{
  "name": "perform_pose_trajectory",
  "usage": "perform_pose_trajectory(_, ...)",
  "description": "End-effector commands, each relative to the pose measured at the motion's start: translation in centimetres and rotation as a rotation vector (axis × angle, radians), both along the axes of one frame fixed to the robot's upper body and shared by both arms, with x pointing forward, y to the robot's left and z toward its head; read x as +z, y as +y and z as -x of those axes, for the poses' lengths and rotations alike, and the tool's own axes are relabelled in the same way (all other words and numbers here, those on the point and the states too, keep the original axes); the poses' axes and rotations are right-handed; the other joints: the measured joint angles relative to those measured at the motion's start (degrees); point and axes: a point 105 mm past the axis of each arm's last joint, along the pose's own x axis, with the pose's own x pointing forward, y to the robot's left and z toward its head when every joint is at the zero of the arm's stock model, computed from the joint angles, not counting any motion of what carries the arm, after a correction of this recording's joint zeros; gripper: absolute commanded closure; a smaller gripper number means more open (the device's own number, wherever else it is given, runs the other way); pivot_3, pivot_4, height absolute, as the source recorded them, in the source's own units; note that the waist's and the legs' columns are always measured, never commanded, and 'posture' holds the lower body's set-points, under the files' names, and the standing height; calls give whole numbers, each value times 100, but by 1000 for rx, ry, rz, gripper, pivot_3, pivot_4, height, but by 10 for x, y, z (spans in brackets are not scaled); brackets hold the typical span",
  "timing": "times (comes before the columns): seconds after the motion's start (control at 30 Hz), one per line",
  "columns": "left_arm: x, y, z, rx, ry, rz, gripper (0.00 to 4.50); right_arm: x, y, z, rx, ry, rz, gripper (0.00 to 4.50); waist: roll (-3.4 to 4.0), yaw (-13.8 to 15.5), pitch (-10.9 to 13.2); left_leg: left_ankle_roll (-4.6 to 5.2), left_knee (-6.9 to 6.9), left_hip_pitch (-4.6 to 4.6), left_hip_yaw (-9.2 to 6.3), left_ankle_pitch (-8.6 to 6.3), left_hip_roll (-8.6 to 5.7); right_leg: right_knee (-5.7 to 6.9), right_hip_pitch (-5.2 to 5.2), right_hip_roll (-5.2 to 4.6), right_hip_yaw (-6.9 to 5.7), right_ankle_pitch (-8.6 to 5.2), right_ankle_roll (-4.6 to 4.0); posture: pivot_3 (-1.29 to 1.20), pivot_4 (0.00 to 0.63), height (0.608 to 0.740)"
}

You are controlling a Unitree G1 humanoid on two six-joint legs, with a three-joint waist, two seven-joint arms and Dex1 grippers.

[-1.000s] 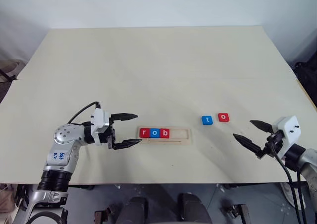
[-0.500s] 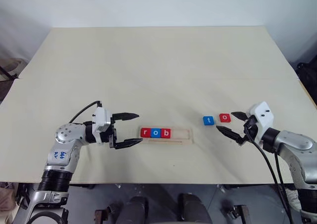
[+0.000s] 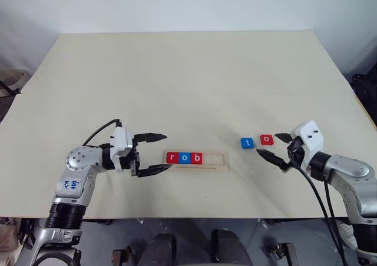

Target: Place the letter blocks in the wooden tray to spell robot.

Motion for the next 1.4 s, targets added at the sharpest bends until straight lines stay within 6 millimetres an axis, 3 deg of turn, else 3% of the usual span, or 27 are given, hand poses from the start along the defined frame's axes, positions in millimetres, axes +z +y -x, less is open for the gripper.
perform_pose_trajectory(0.03,7,0,1,-3,-39,11,0,13,-5,3,-15,-42,13,34,0,0,0,0,0,0,0,0,0,0,0,0,0,0,0,0,150,740)
perform_pose_trajectory(0.17,7,-1,0,-4,-42,12,0,13,-8,4,-58,-46,-1,34,0,1,0,0,0,0,0,0,0,0,0,0,0,0,0,0,150,740)
perform_pose_trajectory(0.37,7,-1,-1,0,-44,10,0,11,-22,1,-321,-26,-66,34,0,4,0,0,1,0,-1,0,0,3,0,0,1,0,0,0,150,740)
perform_pose_trajectory(0.53,7,-1,-1,-1,-44,6,0,7,-8,-2,-475,-10,-212,34,1,-23,-1,-1,-4,1,0,1,2,11,-8,2,4,0,0,0,150,740)
perform_pose_trajectory(0.77,8,-1,-1,-3,-43,4,0,-3,19,-9,-510,30,-279,34,2,-17,-1,-1,-5,0,0,1,-2,35,-13,-1,8,0,0,0,150,740)
perform_pose_trajectory(1.0,10,0,0,5,-50,4,0,-11,16,-19,-630,12,-215,34,2,-25,-1,-1,-5,0,0,1,-3,40,-17,0,8,0,0,0,150,740)
perform_pose_trajectory(1.1,11,1,1,12,-52,5,0,-10,14,-21,-645,3,-205,619,2,-27,-1,-1,-5,0,0,1,-3,40,-17,0,8,0,0,0,150,740)
perform_pose_trajectory(1.3,10,1,2,22,-52,10,0,-10,17,-22,-620,9,-198,2604,2,-29,-1,-1,-7,0,0,1,-2,42,-18,1,9,0,0,0,150,740)
perform_pose_trajectory(1.4,10,0,2,25,-52,14,0,-11,18,-22,-607,19,-203,2604,2,-33,-1,-1,-9,0,0,1,-1,43,-19,2,9,0,0,0,150,740)
